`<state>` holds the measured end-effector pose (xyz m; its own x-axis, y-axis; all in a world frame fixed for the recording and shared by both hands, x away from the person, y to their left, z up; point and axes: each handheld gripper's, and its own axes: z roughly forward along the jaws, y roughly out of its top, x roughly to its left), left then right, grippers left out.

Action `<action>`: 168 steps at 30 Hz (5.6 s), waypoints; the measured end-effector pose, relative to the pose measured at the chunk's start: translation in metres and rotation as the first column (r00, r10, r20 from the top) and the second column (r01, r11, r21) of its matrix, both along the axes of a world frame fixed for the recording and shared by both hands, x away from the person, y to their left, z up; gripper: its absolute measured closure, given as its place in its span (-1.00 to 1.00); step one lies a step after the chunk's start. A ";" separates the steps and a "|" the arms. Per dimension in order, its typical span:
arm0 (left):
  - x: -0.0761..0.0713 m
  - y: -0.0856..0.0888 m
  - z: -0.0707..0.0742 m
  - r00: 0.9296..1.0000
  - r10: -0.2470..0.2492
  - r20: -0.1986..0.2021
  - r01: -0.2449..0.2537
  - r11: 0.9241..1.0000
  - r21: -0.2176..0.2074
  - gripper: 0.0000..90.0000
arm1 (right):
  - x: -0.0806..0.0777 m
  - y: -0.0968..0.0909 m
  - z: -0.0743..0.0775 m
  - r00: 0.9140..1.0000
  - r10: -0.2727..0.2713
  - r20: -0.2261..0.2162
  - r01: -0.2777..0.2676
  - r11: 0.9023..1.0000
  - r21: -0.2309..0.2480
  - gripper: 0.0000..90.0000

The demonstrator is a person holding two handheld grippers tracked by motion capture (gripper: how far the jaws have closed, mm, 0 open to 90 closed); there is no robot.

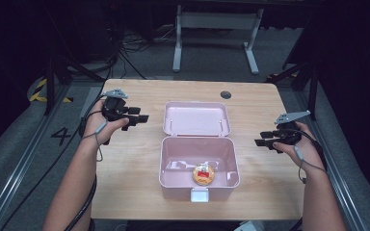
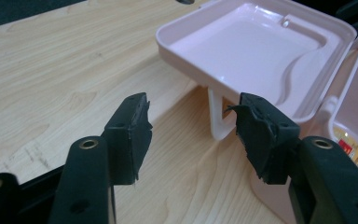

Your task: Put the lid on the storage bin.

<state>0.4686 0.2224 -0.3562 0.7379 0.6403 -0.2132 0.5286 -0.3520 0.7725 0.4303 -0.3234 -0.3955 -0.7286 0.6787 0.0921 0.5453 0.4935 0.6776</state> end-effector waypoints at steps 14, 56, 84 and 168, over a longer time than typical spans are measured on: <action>0.029 -0.024 0.003 1.000 -0.013 0.002 0.013 0.998 -0.058 0.01 | -0.003 -0.001 -0.003 1.000 -0.008 -0.006 0.008 1.000 -0.005 0.18; 0.090 -0.079 -0.046 0.988 0.010 -0.151 -0.015 1.000 -0.026 0.11 | -0.008 0.002 -0.011 1.000 -0.006 -0.025 0.005 1.000 -0.030 0.14; 0.088 -0.088 -0.033 0.990 0.078 -0.118 -0.073 0.996 0.049 0.62 | -0.008 0.003 -0.013 1.000 -0.004 -0.022 0.003 0.999 -0.043 0.14; -0.007 -0.080 0.091 0.954 -0.022 0.300 0.014 0.999 0.030 0.68 | -0.041 0.034 0.040 0.988 0.147 0.040 -0.150 0.984 0.093 0.34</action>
